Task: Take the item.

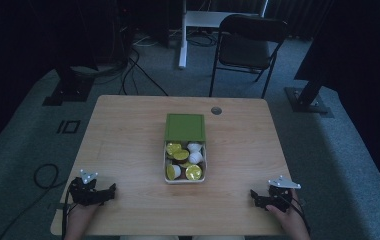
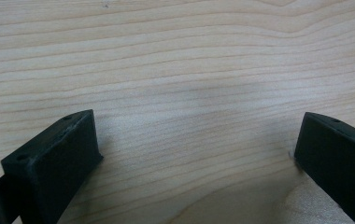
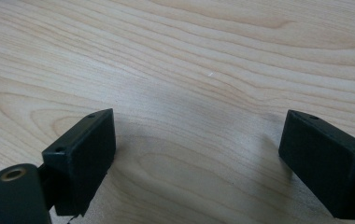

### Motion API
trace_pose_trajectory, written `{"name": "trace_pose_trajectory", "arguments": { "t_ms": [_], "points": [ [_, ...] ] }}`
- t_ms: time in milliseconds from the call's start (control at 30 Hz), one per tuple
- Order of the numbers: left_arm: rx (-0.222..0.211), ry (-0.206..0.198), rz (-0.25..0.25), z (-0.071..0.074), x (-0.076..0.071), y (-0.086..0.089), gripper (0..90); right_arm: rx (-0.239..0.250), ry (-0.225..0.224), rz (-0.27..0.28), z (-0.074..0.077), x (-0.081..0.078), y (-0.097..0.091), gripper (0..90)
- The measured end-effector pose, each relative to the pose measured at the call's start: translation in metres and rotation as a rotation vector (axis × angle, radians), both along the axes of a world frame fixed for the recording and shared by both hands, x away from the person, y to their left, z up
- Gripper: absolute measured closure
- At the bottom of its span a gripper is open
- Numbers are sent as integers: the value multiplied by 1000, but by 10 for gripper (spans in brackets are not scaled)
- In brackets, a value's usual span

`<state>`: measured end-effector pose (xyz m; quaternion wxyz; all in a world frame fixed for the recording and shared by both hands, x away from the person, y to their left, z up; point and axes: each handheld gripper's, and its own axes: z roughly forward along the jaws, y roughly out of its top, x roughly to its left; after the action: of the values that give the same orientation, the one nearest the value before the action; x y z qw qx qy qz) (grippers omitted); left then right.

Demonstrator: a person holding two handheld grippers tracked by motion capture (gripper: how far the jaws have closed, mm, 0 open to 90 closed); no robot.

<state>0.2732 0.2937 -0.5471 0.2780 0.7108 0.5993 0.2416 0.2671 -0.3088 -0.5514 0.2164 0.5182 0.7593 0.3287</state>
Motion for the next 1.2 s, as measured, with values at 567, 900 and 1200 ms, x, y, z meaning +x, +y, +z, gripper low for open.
{"name": "trace_pose_trajectory", "arguments": {
  "t_ms": [567, 900, 1200],
  "points": [
    [-1, 0, 2, 0, 0, 0, 1, -2, -1, 4, 0, 0, 0, 106],
    [-1, 0, 2, 0, 0, 0, 1, -1, -1, -21, 0, 0, 3, 107],
    [-1, 0, 2, 0, 0, 0, 1, 12, -16, -19, 3, -2, 6, 111]
  ]
}}
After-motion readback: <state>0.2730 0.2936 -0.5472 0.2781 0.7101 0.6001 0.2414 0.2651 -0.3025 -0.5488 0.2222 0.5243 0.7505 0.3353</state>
